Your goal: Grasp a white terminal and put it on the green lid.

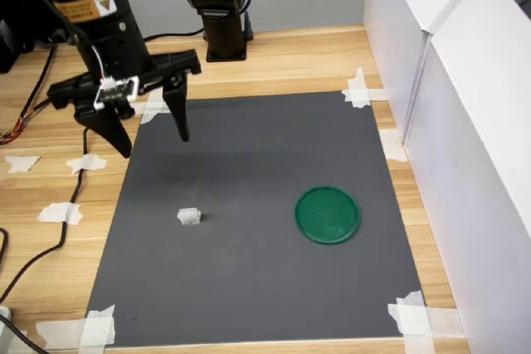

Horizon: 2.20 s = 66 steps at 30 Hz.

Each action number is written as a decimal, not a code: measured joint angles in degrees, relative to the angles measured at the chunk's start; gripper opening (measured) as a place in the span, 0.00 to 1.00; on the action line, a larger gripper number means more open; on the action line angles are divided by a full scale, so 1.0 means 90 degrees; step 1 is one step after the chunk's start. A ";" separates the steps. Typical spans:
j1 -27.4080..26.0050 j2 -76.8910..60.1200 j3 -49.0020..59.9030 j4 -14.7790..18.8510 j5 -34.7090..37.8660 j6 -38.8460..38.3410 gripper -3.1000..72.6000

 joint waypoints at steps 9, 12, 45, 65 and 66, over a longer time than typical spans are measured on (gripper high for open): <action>0.0416 0.0266 0.0000 -0.0374 -0.0629 0.0222 0.97; 0.0416 0.0326 0.0075 -0.0374 -0.0745 0.0234 0.97; 0.0416 0.1442 0.0805 -0.0281 -0.1682 0.0422 0.97; 0.0416 0.1577 0.0805 -0.0281 -0.1865 0.0936 0.80; 0.0416 0.1601 0.0805 -0.0281 -0.1865 0.0941 0.78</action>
